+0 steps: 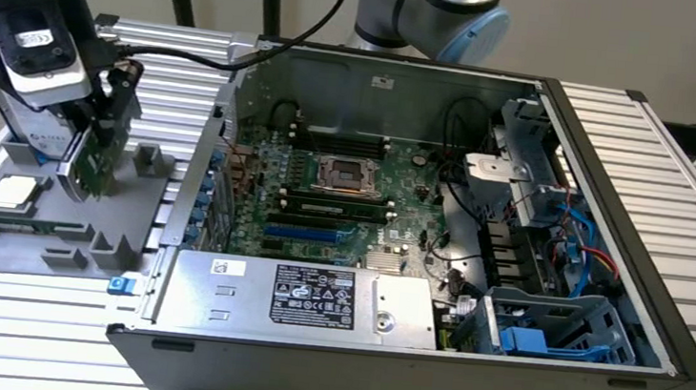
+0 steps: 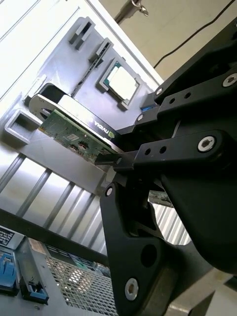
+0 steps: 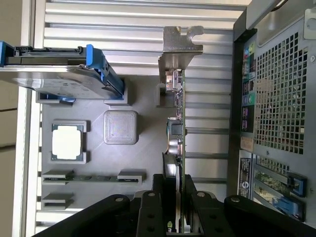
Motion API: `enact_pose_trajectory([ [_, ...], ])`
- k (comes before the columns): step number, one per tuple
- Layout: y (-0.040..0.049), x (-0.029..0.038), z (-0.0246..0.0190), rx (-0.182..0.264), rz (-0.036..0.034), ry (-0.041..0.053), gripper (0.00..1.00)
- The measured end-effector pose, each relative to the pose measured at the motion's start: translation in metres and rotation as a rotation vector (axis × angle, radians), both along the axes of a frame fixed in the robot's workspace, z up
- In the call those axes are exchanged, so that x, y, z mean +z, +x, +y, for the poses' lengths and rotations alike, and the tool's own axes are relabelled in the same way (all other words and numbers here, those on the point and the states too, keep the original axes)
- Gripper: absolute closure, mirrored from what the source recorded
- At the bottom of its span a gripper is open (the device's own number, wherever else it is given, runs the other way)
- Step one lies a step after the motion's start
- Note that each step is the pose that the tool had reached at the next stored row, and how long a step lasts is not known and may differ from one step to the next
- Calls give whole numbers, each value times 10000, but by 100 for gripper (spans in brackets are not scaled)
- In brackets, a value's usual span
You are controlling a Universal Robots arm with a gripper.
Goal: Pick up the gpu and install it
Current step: 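Pick up the gpu and move the gpu toward the slot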
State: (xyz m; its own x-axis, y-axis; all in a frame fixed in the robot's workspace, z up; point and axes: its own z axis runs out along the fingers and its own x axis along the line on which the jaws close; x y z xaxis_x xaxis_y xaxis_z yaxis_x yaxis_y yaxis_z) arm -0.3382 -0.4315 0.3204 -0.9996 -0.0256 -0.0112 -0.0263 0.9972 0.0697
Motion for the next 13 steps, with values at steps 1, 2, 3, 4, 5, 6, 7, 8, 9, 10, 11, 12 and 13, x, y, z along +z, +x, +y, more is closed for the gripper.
enact_pose_trajectory([
  [1,0,4,0,0,0,0,100],
  [2,0,7,0,-1,0,0,100],
  [3,0,11,0,0,0,1,100],
  [4,0,14,0,-1,0,2,100],
  [5,0,18,0,0,0,2,100],
  [6,0,21,0,0,0,3,100],
  [7,0,25,0,0,0,3,100],
  [8,0,28,0,0,0,4,100],
  [9,0,32,0,0,0,4,100],
  [10,0,35,0,0,0,5,100],
  [11,0,38,0,0,0,6,100],
  [12,0,41,0,0,0,6,100],
  [13,0,45,0,-1,0,7,100],
])
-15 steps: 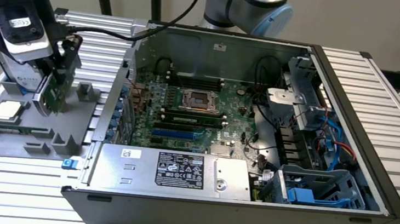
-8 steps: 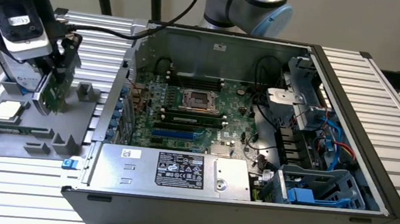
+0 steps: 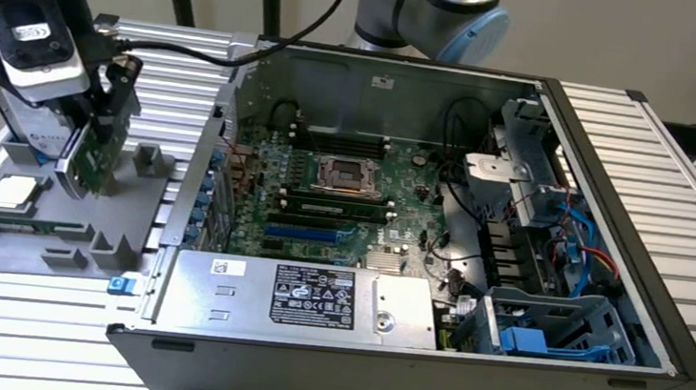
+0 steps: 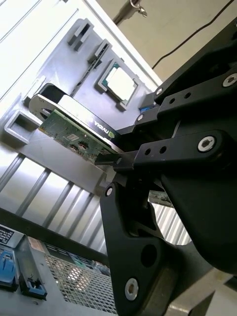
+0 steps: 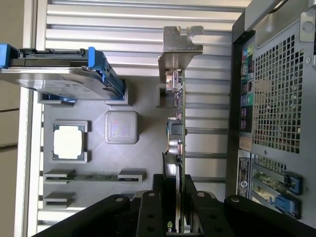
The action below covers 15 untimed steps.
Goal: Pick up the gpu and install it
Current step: 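Pick up the gpu and move the gpu toward the slot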
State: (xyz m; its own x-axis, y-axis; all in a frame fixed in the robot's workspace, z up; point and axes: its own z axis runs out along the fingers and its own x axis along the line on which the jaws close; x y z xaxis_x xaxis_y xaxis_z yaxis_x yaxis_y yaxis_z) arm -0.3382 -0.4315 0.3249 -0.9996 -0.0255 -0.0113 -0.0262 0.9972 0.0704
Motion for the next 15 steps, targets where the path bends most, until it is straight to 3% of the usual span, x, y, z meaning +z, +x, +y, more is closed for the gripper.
enact_pose_trajectory([
  [15,0,49,0,0,0,6,100],
])
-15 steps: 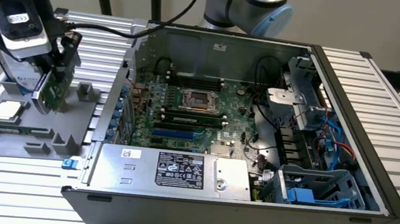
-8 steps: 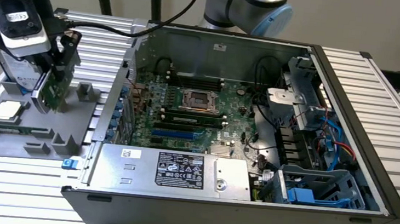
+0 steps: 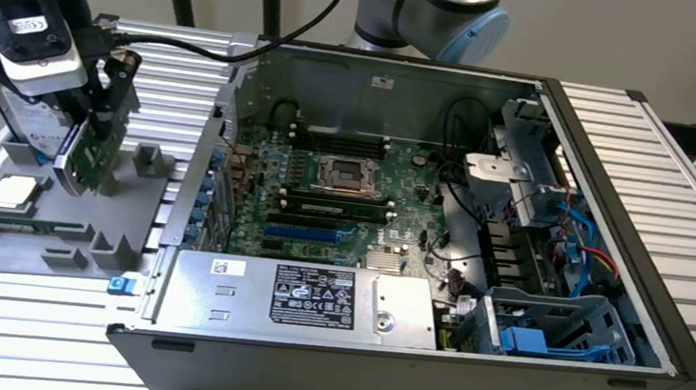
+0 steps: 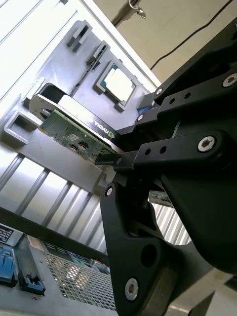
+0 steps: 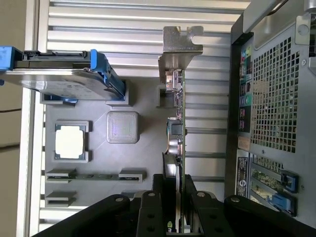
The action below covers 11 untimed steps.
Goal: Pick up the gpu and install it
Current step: 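Pick up the gpu and move the gpu toward the slot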
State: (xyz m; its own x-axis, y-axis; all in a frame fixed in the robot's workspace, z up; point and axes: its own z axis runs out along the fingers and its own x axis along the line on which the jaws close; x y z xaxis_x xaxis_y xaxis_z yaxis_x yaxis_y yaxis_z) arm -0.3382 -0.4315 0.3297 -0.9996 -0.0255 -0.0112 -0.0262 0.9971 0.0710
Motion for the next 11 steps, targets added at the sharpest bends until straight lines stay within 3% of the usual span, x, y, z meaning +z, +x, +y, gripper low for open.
enact_pose_trajectory([
  [11,0,40,0,0,0,4,100],
])
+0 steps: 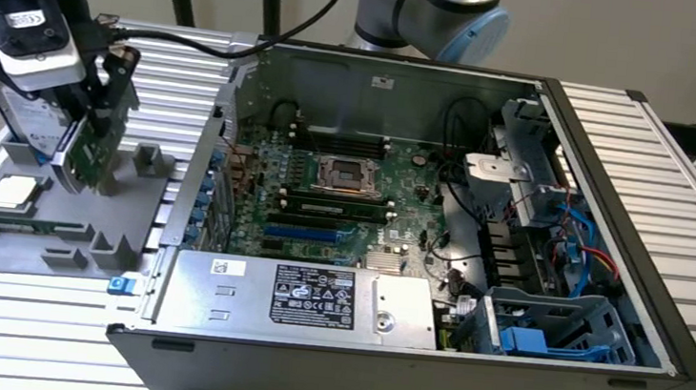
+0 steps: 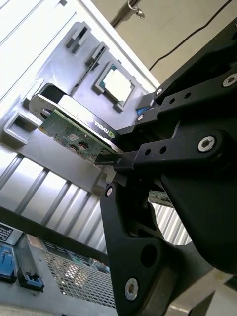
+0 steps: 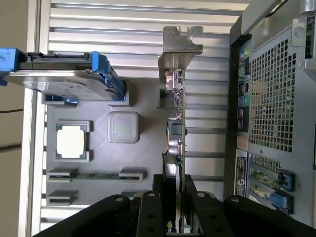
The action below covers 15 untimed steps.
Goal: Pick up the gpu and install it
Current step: 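Pick up the gpu and move the gpu toward the slot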
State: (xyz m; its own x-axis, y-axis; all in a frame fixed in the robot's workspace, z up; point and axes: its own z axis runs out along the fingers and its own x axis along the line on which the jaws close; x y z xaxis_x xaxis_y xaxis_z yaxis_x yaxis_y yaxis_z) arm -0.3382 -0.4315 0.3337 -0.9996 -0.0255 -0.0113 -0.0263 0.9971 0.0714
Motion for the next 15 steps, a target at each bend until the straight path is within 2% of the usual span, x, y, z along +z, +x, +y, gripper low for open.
enact_pose_trajectory([
  [15,0,48,0,0,1,4,100],
])
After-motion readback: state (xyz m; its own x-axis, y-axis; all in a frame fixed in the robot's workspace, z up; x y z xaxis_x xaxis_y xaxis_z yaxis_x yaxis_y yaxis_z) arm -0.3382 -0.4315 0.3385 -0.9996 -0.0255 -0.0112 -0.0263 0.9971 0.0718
